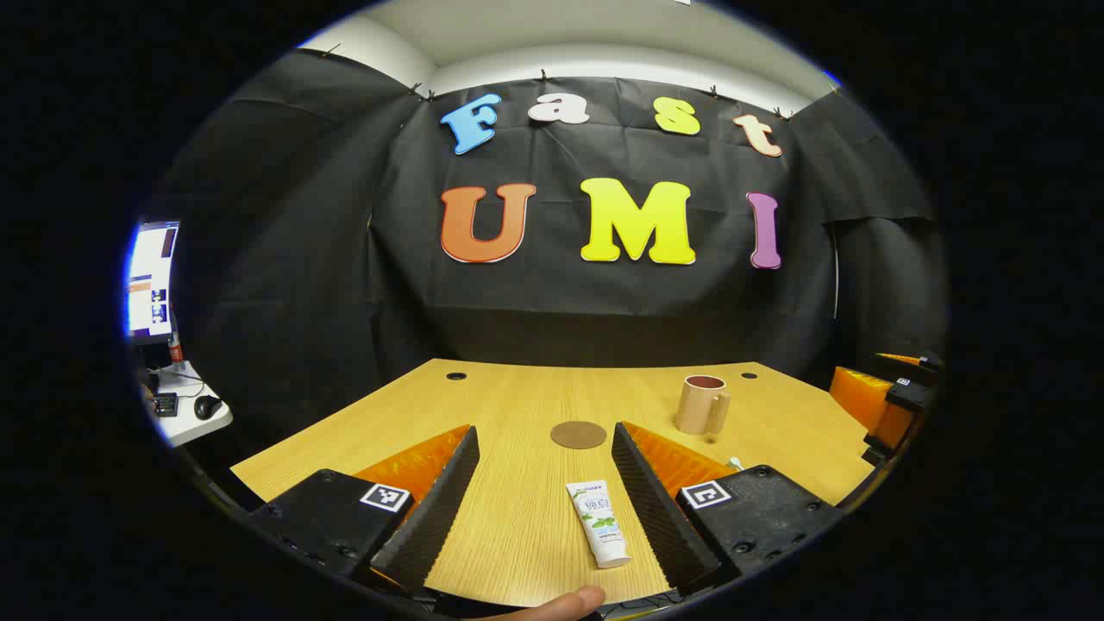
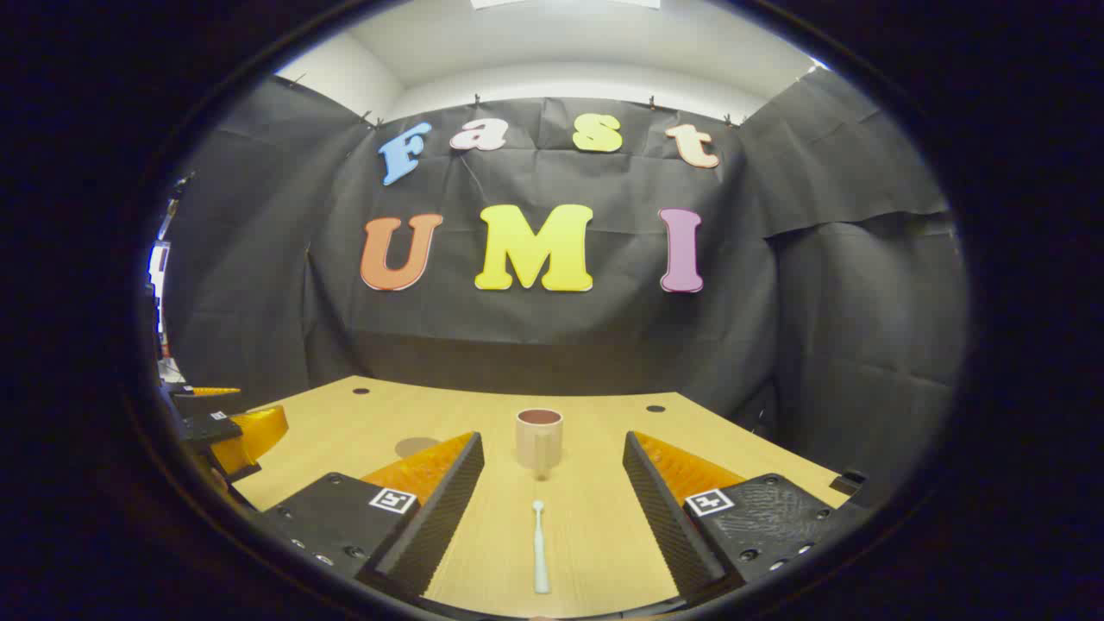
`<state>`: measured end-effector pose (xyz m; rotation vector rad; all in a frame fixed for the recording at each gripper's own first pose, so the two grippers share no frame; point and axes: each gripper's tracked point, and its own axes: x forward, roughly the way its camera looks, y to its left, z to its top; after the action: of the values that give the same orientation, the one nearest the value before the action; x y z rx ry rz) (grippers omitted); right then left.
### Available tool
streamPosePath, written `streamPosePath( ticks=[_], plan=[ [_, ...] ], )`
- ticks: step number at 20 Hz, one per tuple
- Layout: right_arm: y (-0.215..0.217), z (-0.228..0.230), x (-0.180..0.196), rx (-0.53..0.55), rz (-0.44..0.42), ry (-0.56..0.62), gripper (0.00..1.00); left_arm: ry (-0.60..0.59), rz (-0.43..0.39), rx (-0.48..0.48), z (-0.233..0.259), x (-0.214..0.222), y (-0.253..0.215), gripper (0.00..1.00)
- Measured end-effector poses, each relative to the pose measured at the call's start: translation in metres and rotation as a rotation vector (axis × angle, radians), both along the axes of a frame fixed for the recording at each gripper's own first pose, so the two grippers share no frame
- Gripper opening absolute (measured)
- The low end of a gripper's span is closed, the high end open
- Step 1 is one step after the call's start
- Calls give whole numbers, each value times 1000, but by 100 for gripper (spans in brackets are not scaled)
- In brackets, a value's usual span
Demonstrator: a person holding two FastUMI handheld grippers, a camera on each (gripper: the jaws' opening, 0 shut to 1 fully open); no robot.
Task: Put the toothbrush and toothpaste on the desktop into the cup, then pick up the cup and place it on the coaster on the desktop.
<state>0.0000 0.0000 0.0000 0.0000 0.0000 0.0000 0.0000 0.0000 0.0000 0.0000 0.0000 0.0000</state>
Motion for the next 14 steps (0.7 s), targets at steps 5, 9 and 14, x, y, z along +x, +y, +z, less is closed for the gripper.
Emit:
streamPosePath(
  ticks=[5, 9, 14],
  plan=[
    [-18, -2, 1, 24, -24, -9, 96, 19, -15, 19, -5, -3, -15, 98],
    [-23, -3, -1, 39, -29, -6, 96, -4, -26, 36, 4, -8, -23, 98],
    [-30, 1, -2, 32, -44, -20, 96, -19, -38, 47, 9, -14, -27, 98]
  ],
)
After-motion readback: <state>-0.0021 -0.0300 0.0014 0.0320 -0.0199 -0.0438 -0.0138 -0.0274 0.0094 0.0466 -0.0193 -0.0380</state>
